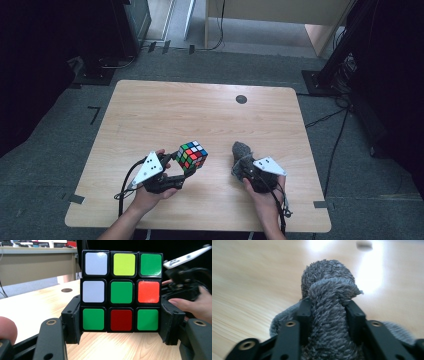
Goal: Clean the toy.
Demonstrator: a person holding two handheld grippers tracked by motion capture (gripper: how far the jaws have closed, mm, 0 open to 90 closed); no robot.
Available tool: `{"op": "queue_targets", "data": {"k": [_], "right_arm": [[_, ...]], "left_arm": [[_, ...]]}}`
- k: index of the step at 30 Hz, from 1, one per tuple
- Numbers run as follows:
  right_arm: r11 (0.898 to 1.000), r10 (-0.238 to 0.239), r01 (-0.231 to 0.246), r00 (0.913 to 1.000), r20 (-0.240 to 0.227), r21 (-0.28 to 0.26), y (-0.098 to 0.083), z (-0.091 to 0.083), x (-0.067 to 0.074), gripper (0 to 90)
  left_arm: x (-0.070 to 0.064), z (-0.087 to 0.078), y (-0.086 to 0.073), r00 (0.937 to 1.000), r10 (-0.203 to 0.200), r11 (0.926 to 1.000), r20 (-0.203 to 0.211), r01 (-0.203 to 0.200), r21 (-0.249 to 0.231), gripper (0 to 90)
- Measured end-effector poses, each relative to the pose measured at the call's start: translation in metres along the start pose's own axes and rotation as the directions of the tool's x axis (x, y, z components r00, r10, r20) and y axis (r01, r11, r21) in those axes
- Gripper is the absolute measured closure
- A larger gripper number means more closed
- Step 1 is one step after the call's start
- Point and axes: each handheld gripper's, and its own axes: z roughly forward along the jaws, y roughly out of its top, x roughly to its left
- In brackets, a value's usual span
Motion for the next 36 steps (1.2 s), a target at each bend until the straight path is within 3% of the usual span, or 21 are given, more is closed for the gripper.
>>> {"op": "queue_targets", "data": {"k": [1, 3, 7, 10, 13, 16, 18, 22, 25, 26, 28, 29, 30, 32, 35, 36], "right_arm": [[0.999, 0.015, -0.015, 0.9999, 0.003, 0.033, -0.002, 0.003, -0.004, 51.7], [0.998, 0.044, -0.044, 0.9989, 0.014, 0.042, -0.003, 0.004, -0.010, 41.4], [0.997, 0.063, -0.064, 0.9977, -0.024, -0.042, 0.013, -0.013, -0.007, 30.8], [0.988, 0.077, -0.091, 0.9908, -0.111, -0.129, 0.026, -0.032, 0.007, 29.9], [0.977, 0.079, -0.126, 0.9633, -0.256, -0.173, 0.036, -0.046, 0.030, 26.8], [0.974, 0.083, -0.159, 0.9148, -0.395, -0.162, 0.041, -0.052, 0.052, 20.1], [0.975, 0.093, -0.173, 0.8850, -0.456, -0.136, 0.042, -0.051, 0.065, 17.3], [0.978, 0.121, -0.189, 0.8649, -0.487, -0.091, 0.039, -0.047, 0.080, 17.3], [0.976, 0.156, -0.210, 0.8655, -0.476, -0.061, 0.037, -0.043, 0.083, 20.7], [0.975, 0.168, -0.215, 0.8697, -0.464, -0.050, 0.036, -0.042, 0.083, 23.7], [0.973, 0.183, -0.227, 0.8679, -0.462, -0.042, 0.033, -0.040, 0.082, 30.8], [0.972, 0.183, -0.229, 0.8722, -0.453, -0.047, 0.032, -0.040, 0.081, 31.3], [0.971, 0.194, -0.238, 0.8694, -0.454, -0.040, 0.031, -0.040, 0.080, 31.5], [0.968, 0.204, -0.247, 0.8721, -0.445, -0.039, 0.031, -0.042, 0.081, 34.1], [0.979, 0.157, -0.196, 0.9072, -0.390, -0.063, 0.031, -0.044, 0.089, 34.2], [0.981, 0.145, -0.183, 0.9124, -0.383, -0.065, 0.030, -0.044, 0.091, 34.2]], "left_arm": [[0.000, 0.001, -0.001, 1.0000, 0.002, 1.0000, -0.002, -0.002, 0.005, 34.2], [0.000, 0.002, -0.002, 1.0000, 0.000, 1.0000, -0.003, 0.000, 0.009, 34.2], [0.001, 0.003, -0.004, 0.9998, 0.014, 0.9996, -0.012, -0.014, 0.023, 34.2], [0.000, 0.006, -0.008, 0.9989, 0.038, 0.9985, -0.026, -0.037, 0.040, 34.2], [-0.004, 0.009, -0.012, 0.9975, 0.063, 0.9964, -0.033, -0.061, 0.058, 34.2], [-0.012, 0.013, -0.014, 0.9932, 0.112, 0.9916, -0.031, -0.110, 0.069, 34.2], [-0.018, 0.015, -0.015, 0.9905, 0.136, 0.9882, -0.025, -0.133, 0.075, 34.2], [-0.031, 0.020, -0.018, 0.9830, 0.183, 0.9798, -0.007, -0.182, 0.082, 34.2], [-0.041, 0.023, -0.019, 0.9715, 0.237, 0.9678, 0.001, -0.236, 0.087, 34.2], [-0.044, 0.024, -0.019, 0.9671, 0.254, 0.9633, 0.004, -0.254, 0.088, 34.2], [-0.050, 0.025, -0.020, 0.9587, 0.284, 0.9547, 0.001, -0.283, 0.091, 34.2], [-0.051, 0.025, -0.020, 0.9563, 0.292, 0.9522, -0.002, -0.291, 0.093, 34.2], [-0.051, 0.026, -0.020, 0.9556, 0.295, 0.9513, -0.002, -0.293, 0.096, 34.2], [-0.051, 0.027, -0.020, 0.9546, 0.297, 0.9499, -0.015, -0.294, 0.105, 34.0], [-0.053, 0.029, -0.021, 0.9519, 0.305, 0.9474, -0.030, -0.300, 0.111, 31.9], [-0.055, 0.029, -0.020, 0.9505, 0.309, 0.9465, -0.033, -0.304, 0.108, 30.8]]}}
